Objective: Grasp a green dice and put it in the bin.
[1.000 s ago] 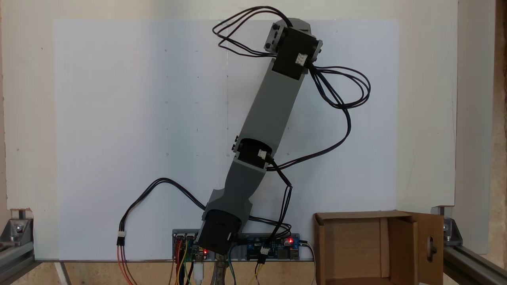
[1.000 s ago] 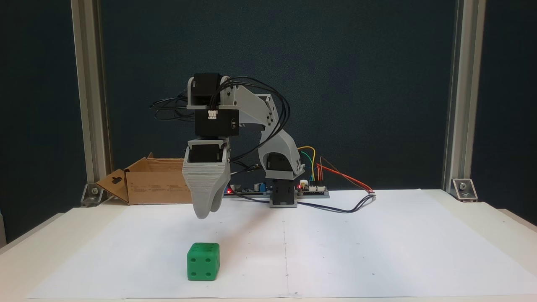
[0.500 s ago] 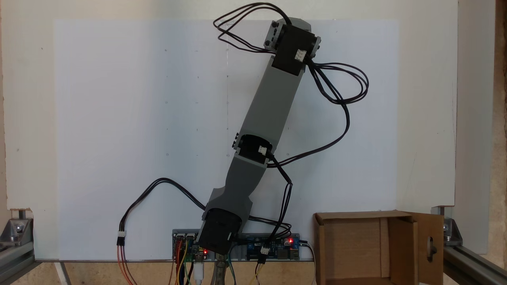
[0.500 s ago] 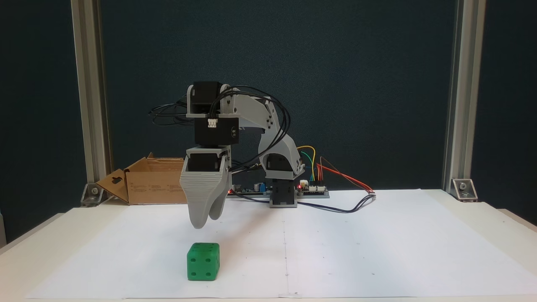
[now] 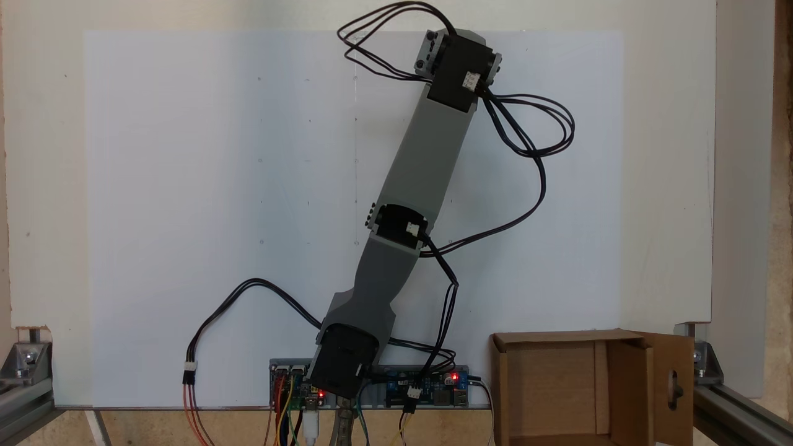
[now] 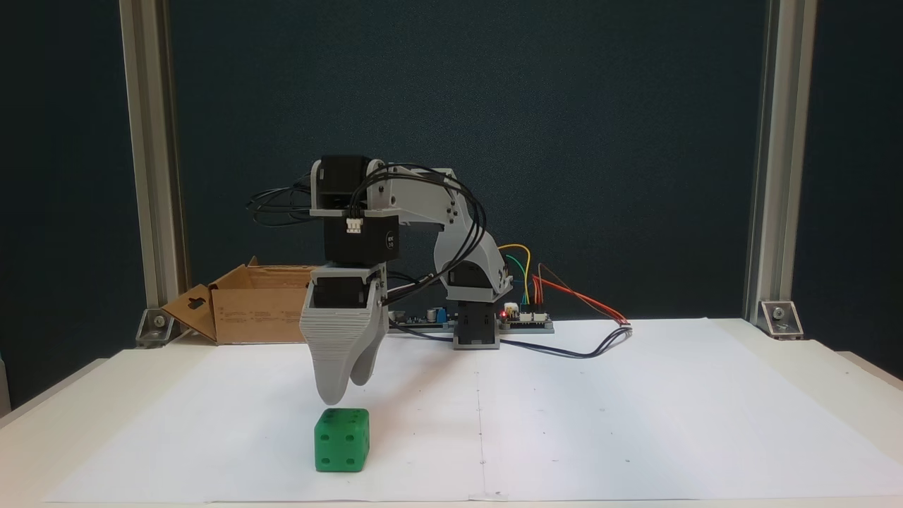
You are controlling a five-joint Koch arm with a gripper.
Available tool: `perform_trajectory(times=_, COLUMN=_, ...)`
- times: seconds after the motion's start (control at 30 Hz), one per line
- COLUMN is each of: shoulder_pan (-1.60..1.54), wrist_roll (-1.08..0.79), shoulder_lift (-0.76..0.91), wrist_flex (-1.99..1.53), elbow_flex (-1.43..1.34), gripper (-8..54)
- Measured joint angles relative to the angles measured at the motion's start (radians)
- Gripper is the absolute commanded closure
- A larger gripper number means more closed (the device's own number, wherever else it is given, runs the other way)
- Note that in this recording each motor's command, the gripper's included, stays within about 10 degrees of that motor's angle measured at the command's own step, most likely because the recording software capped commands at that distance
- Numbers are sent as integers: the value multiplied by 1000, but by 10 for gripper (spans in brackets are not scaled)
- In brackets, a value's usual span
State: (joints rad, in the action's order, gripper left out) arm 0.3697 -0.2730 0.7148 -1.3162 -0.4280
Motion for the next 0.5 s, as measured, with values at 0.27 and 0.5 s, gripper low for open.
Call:
perform_trajectory(times=0.27, shoulder_pan=0, wrist_roll=0, shoulder_lift=-23, wrist_flex=2, elbow_flex=34, gripper=6)
perform_trajectory(times=0.5, shoulder_pan=3, wrist_roll=0, shoulder_lift=-40, wrist_flex=14, elbow_flex=37, gripper=7)
